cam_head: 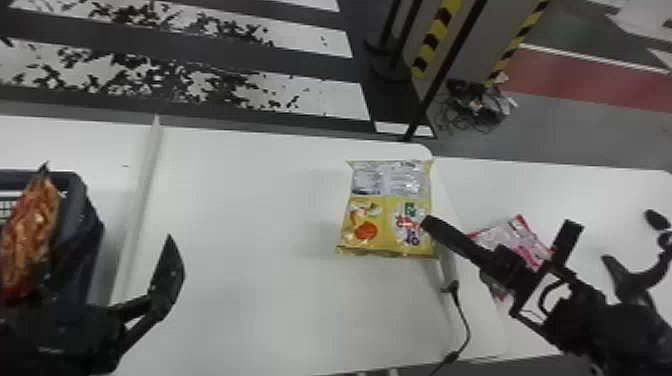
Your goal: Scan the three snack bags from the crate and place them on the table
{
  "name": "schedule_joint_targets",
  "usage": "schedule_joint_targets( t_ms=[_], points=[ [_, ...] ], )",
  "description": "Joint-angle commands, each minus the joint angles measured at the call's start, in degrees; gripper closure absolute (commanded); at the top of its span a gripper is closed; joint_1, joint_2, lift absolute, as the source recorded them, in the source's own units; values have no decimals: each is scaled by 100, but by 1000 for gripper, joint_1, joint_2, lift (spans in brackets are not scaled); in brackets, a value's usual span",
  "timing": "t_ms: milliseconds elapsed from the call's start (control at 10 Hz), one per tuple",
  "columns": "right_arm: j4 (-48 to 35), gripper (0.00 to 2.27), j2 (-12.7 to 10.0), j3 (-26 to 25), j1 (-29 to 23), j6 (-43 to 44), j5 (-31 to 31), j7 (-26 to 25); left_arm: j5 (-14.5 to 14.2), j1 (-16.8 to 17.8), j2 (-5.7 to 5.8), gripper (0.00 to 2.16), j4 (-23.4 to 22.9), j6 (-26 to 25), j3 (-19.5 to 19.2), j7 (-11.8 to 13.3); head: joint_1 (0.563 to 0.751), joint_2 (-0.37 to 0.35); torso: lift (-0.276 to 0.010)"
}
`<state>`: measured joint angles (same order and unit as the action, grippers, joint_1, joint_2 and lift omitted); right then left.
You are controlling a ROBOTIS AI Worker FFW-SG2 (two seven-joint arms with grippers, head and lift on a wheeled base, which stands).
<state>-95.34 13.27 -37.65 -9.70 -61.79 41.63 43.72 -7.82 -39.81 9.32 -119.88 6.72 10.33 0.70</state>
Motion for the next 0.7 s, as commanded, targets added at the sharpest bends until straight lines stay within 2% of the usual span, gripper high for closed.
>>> schedule_joint_targets(
  t_ms=[0, 200, 400, 500, 600],
  points=[
    [410, 2243, -9, -471, 302, -5, 267, -48, 0, 0, 9, 33, 79, 0, -23, 0, 695, -306, -62],
    [859, 2243, 44, -858, 575, 13, 425, -145, 0, 9, 9, 33, 105, 17, -40, 0, 695, -350, -62],
    [1307, 2243, 62, -1235, 750, 241, 530, -356, 0, 44, 9, 33, 185, 17, -23, 9, 695, -350, -62],
    [1676, 2243, 79, -1385, 794, 804, 768, -488, 0, 53, 18, 33, 185, 0, -23, 18, 695, -350, -62],
    [2116, 2243, 211, -1482, 830, 1313, 1031, -620, 0, 44, 35, 33, 158, 0, -14, 18, 695, -350, -62]
  ],
)
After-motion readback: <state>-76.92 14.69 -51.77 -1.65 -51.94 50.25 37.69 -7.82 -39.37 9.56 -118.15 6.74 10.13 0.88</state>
